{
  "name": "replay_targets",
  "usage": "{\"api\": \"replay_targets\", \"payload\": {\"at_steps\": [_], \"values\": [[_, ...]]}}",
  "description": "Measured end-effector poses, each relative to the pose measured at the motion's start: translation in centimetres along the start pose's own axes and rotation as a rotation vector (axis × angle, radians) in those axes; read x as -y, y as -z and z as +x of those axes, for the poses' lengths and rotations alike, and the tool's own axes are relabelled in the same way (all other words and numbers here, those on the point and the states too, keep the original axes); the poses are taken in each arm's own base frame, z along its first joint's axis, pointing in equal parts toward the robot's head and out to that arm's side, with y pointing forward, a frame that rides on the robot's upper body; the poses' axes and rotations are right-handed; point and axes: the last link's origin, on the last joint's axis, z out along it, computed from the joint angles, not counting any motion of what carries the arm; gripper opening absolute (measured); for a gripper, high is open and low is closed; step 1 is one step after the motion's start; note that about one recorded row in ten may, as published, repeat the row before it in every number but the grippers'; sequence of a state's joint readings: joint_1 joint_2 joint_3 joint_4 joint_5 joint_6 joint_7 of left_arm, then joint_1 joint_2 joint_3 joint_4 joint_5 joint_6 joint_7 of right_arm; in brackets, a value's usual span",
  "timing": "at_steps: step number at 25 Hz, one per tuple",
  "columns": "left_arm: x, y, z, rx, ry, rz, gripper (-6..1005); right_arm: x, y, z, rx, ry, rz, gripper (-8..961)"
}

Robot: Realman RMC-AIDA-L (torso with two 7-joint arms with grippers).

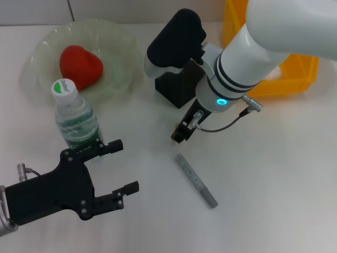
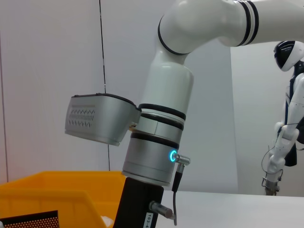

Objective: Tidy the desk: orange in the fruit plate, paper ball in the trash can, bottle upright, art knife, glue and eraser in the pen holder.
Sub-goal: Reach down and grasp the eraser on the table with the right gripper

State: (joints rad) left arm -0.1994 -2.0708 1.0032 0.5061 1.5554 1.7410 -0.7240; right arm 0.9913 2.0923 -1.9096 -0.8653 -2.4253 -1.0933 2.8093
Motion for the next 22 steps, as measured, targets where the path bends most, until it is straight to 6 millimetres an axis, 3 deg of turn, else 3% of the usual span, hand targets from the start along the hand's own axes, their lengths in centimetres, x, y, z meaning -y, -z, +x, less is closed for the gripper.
{"api": "replay_targets", "payload": {"at_steps": [22], "values": [[0.08, -0.06, 0.06, -0.002, -0.002, 0.000, 785, 0.48, -0.47, 0.23, 0.011, 0.043, 0.011, 471]]}}
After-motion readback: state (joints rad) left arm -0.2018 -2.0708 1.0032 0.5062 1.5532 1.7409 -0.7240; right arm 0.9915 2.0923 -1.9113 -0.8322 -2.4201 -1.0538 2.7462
